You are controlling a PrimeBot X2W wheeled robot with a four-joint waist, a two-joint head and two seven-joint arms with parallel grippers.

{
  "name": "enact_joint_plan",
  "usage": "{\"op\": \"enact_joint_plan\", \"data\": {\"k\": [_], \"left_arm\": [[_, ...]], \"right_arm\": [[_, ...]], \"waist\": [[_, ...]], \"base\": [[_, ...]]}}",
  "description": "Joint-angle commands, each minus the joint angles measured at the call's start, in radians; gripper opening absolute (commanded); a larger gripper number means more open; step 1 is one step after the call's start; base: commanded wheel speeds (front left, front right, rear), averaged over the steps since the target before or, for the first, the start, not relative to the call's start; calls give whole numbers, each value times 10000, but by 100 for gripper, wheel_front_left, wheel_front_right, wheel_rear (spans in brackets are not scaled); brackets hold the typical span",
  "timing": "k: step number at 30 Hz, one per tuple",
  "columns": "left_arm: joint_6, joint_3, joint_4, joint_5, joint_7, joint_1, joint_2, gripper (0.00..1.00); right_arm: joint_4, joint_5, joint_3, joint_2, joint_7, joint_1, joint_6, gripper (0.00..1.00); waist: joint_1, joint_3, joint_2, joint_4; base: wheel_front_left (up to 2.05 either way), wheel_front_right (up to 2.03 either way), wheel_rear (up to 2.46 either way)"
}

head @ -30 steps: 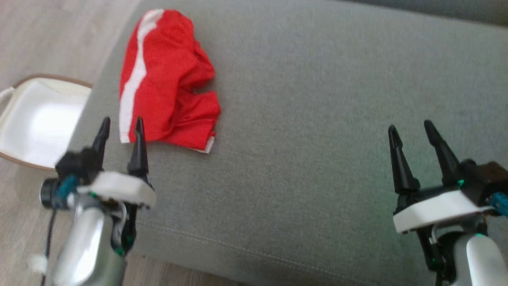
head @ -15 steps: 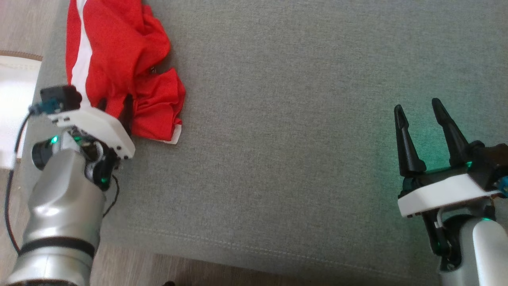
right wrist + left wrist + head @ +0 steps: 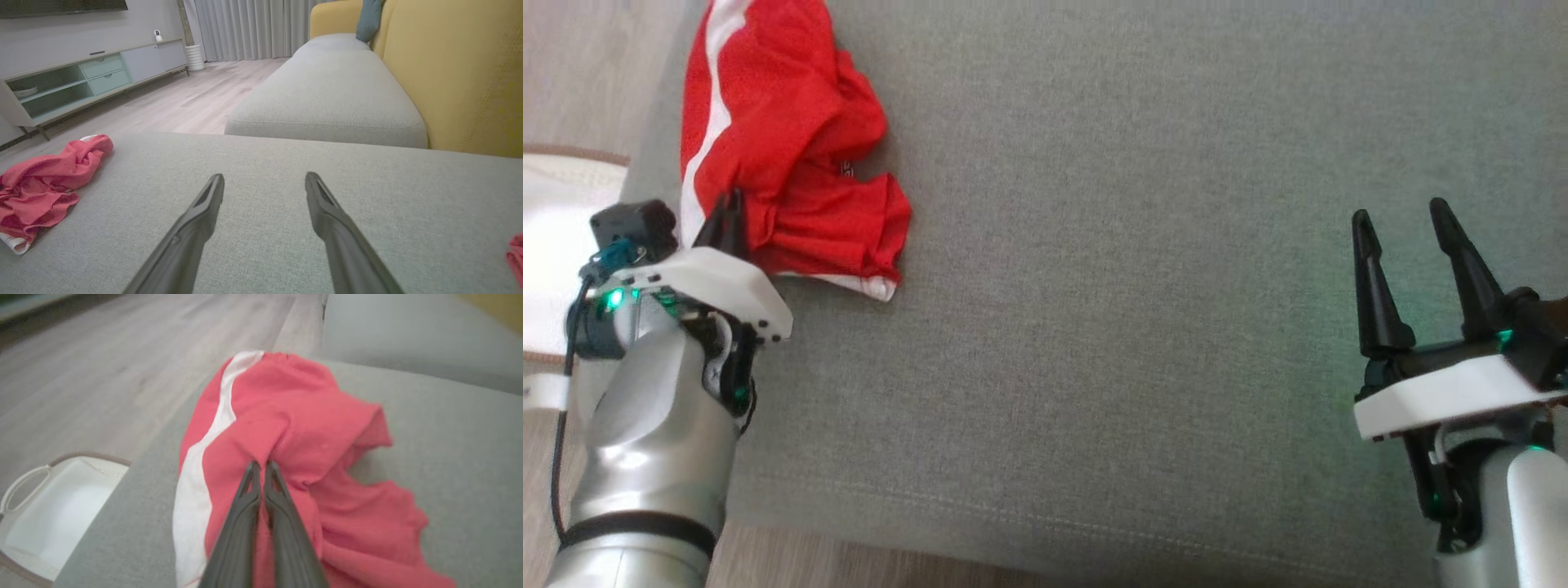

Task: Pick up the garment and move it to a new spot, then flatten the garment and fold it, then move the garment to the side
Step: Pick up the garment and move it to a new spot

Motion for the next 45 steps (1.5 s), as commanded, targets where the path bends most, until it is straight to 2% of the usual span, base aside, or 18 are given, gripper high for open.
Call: {"op": "enact_joint_plan", "data": {"k": [1,7,13,19,23,29,34,38,39,40,41,45], "left_arm": [[197,255,-686,137,-166,-50,527,0],[781,491,-3814,510,-224,1298,614,0],[1232,272,-7032,727,44,3090,563,0],[1263,-575,-9462,708,1050,4403,160,0],[1031,-1363,-9884,700,1479,4529,-256,0],[624,-2317,-9558,661,1513,3725,-894,0],[587,-2864,-8888,506,1355,2993,-1196,0],[658,-3278,-8171,184,1274,2667,-1298,0],[702,-3359,-7992,87,1253,2636,-1310,33],[735,-3449,-7849,-11,1191,2611,-1319,77],[762,-3565,-7725,-72,1136,2588,-1326,100],[762,-3995,-7609,-97,828,2506,-1336,100]], "right_arm": [[-354,43,196,47,-110,66,39,100],[-401,181,181,112,-265,376,39,100],[-426,400,157,143,-378,697,39,100],[-475,761,159,148,-444,885,39,100],[-449,927,216,149,-502,834,39,100],[-310,1094,291,149,-633,625,39,100],[-133,1280,371,150,-819,441,39,100],[50,1467,395,150,-1042,371,39,100],[114,1506,405,150,-1095,365,39,100],[170,1534,419,150,-1154,359,39,100],[221,1554,427,150,-1214,356,39,100],[377,1591,426,150,-1344,356,39,100]], "waist": [[0,-327,0,-19],[0,-1109,0,-212],[0,-1713,0,-707],[0,-1794,0,-1587],[0,-1556,0,-2374],[0,-1016,0,-3680],[0,-489,0,-4670],[0,-154,0,-5093],[0,-112,0,-5149],[0,-70,0,-5181],[0,-42,0,-5190],[0,-36,0,-5105]], "base": [[0,0,0],[0,0,0],[0,0,0],[0,0,0],[0,0,0],[0,0,0],[0,0,0],[0,0,0],[0,0,0],[0,0,0],[0,0,0],[0,0,0]]}}
